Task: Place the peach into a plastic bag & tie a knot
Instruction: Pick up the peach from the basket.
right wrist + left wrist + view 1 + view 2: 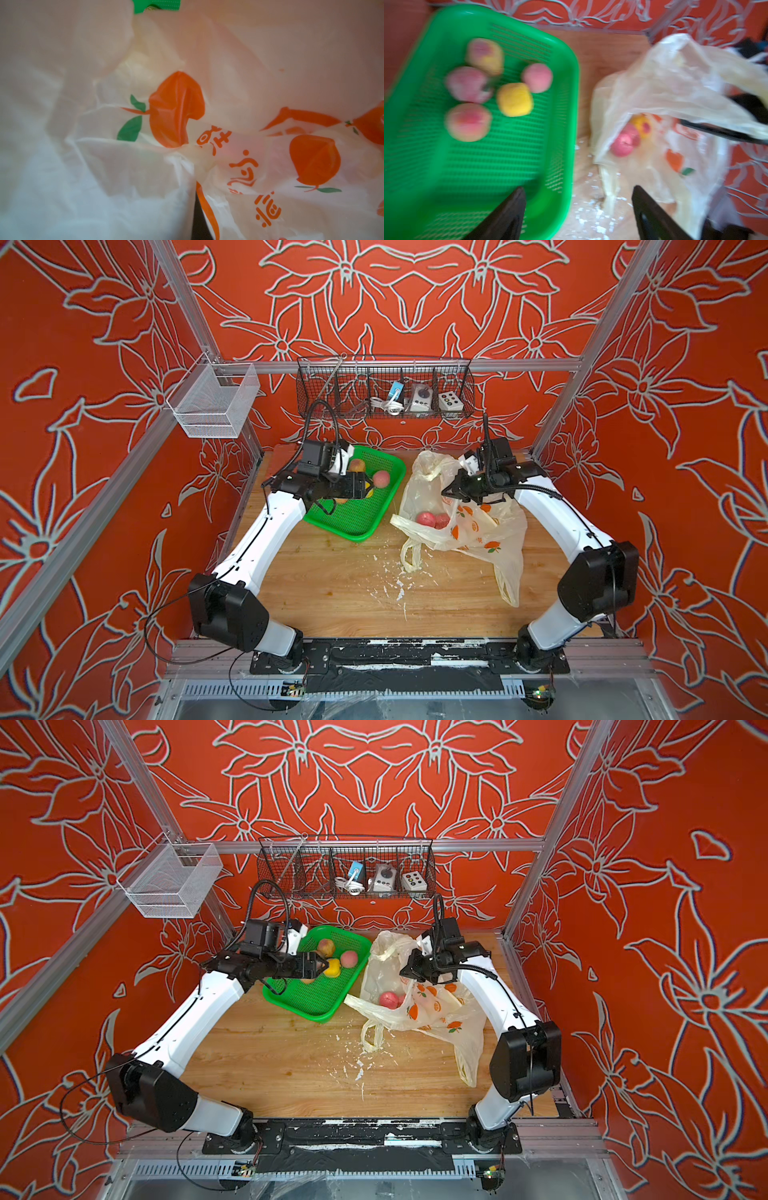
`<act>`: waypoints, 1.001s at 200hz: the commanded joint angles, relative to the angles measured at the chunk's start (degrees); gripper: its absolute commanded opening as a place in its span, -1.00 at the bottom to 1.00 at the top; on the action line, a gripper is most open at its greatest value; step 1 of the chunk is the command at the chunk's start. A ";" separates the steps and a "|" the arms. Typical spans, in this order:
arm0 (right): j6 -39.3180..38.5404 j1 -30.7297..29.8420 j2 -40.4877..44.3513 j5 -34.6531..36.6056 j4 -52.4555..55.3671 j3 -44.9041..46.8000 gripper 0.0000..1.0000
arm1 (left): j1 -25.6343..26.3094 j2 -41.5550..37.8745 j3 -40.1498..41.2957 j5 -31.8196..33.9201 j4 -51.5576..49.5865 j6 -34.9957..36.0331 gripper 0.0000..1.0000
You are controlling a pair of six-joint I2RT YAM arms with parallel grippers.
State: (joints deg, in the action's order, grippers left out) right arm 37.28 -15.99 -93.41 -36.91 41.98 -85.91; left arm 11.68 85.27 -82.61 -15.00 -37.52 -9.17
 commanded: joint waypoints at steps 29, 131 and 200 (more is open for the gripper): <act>-0.30 0.39 0.33 0.78 0.38 0.42 -1.00 | -0.08 20.47 -8.83 22.13 -2.59 5.65 0.82; -1.07 0.35 -0.46 1.13 0.93 0.41 -1.00 | -1.88 37.95 -16.62 26.94 5.71 7.40 0.59; -0.97 0.40 -0.18 0.83 0.68 0.48 -1.00 | -2.10 32.01 -12.67 23.40 6.66 8.00 -0.18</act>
State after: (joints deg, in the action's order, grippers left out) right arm 36.73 -15.99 -93.49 -36.84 42.04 -85.84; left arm 9.69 122.87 -97.73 9.63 -29.87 -1.98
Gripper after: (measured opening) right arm 0.050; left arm 0.448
